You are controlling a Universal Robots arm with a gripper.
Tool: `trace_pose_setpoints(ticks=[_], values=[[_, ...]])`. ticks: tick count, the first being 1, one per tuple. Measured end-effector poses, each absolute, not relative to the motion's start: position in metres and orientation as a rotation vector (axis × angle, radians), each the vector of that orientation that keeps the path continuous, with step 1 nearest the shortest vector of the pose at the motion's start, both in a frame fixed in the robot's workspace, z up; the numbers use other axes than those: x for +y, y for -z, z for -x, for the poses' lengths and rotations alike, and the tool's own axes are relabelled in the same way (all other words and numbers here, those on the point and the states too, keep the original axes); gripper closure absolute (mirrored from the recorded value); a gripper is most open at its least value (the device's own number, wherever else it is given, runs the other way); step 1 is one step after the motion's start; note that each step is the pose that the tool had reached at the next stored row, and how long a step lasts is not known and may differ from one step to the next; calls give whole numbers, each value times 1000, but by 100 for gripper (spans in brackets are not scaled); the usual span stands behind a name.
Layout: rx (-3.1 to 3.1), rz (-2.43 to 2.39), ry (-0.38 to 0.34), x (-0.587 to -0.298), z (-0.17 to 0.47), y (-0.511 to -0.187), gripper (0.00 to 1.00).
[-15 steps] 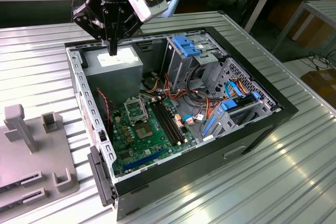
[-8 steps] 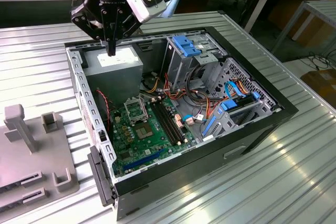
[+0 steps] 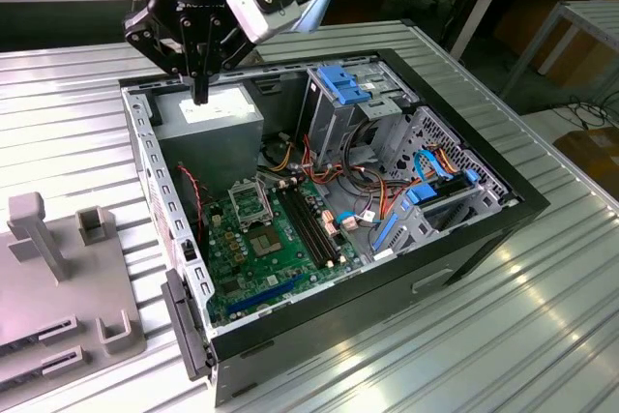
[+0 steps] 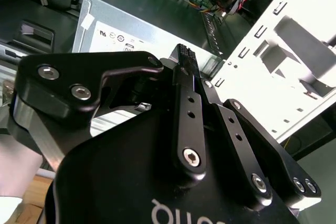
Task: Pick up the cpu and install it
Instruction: 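Reach for the cpu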
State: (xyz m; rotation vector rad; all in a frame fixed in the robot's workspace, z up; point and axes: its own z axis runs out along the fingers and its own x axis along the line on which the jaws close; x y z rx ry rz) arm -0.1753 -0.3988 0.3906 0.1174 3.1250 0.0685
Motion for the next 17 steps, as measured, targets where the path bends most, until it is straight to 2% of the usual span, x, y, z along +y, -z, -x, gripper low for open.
trace_pose_setpoints(ticks=[17], values=[[3127, -118, -68, -399, 181, -390, 89]])
